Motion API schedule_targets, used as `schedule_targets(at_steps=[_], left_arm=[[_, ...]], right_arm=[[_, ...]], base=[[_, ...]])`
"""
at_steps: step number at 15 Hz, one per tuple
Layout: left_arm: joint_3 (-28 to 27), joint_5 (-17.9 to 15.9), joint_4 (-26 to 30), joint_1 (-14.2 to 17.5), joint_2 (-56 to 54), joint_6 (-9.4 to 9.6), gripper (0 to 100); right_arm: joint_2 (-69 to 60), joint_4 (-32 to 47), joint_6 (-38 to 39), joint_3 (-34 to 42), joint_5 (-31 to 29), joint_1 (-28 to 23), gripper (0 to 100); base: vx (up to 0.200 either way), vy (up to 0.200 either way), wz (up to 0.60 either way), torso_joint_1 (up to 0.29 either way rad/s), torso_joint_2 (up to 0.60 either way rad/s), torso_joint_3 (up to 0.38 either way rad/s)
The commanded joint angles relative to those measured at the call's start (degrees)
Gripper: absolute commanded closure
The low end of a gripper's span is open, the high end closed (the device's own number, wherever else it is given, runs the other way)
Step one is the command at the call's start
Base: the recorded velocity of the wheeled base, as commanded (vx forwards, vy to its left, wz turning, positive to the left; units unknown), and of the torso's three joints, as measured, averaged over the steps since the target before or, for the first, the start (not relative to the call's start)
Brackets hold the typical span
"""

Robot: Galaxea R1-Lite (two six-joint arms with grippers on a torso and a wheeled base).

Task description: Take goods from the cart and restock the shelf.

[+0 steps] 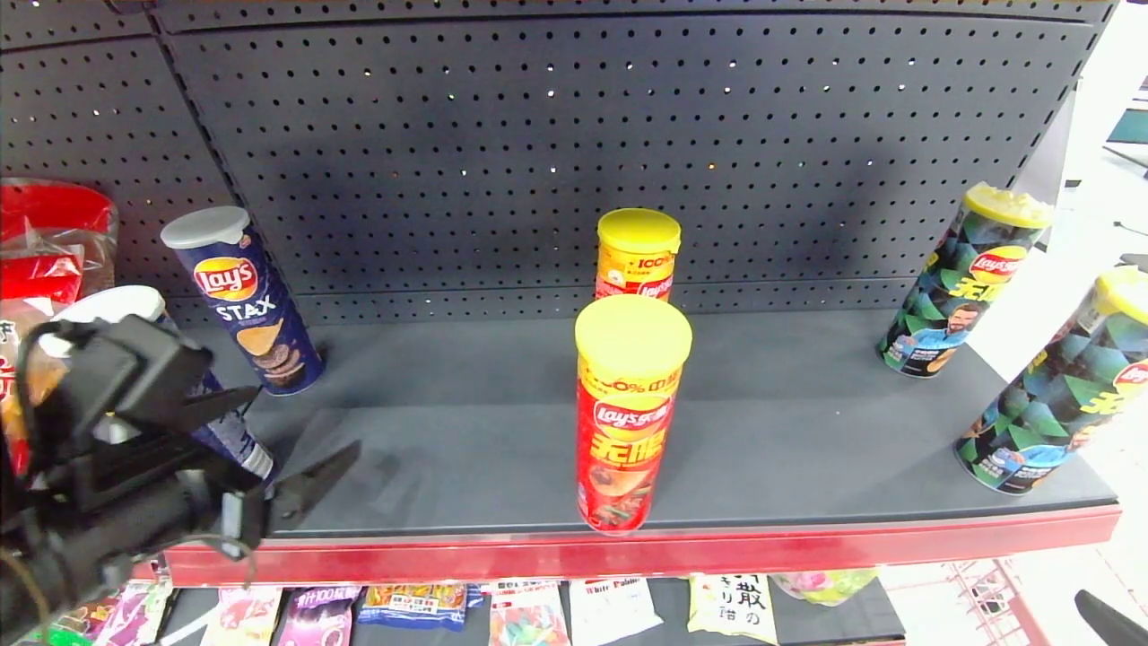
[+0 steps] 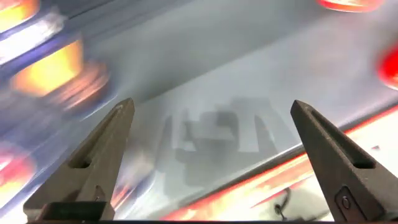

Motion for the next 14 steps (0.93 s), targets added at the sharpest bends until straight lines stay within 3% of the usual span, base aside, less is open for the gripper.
schedule_targets(at_steps=[1, 2, 4, 6, 7, 8, 9, 12, 14], left_arm=[[0.0, 0.4, 15.1, 12.3, -21.7, -4.97, 0], [-0.6, 0.5, 23.8, 13.8, -28.7, -6.2, 0], [0.6, 0.8, 35.7, 16.1, -39.8, -6.55, 0], [3.9, 1.0, 44.3, 23.0, -49.0, -7.35, 0], [6.6, 0.7, 45.2, 25.6, -53.5, -7.61, 0], [6.8, 0.6, 45.2, 25.6, -53.8, -7.61, 0], [10.9, -1.0, 45.1, 25.1, -62.1, -8.49, 0], [18.8, -1.9, 32.7, 25.0, -62.0, -12.27, 0], [20.1, -0.4, 29.6, 25.1, -62.0, -13.06, 0]], right_arm=[[-2.7, 0.0, -0.5, 1.1, -0.1, 0.0, 0], [-4.0, 0.0, -0.4, 1.4, -0.5, -0.2, 0], [-7.2, 0.0, -0.3, 2.7, -0.9, -0.6, 0], [-10.3, 0.0, -0.4, 4.7, -2.8, -0.5, 0], [-11.7, 0.1, -0.4, 5.0, -3.7, -0.5, 0], [-11.7, 0.1, -0.4, 5.0, -3.8, -0.5, 0], [-12.7, 0.1, -0.4, 6.2, -5.9, -0.6, 0], [-17.5, 0.4, -0.5, 9.6, -6.4, -0.6, 0], [-22.4, 7.4, -0.4, 9.2, -6.9, -0.6, 0]], base=[[0.0, 0.0, 0.0, 0.0, 0.0, 0.0], [0.0, 0.0, 0.0, 0.0, 0.0, 0.0], [0.0, 0.0, 0.0, 0.0, 0.0, 0.0], [0.0, 0.0, 0.0, 0.0, 0.0, 0.0], [0.0, 0.0, 0.0, 0.0, 0.0, 0.0], [0.0, 0.0, 0.0, 0.0, 0.0, 0.0], [0.0, 0.0, 0.0, 0.0, 0.0, 0.0], [0.0, 0.0, 0.0, 0.0, 0.0, 0.0], [0.0, 0.0, 0.0, 0.0, 0.0, 0.0]])
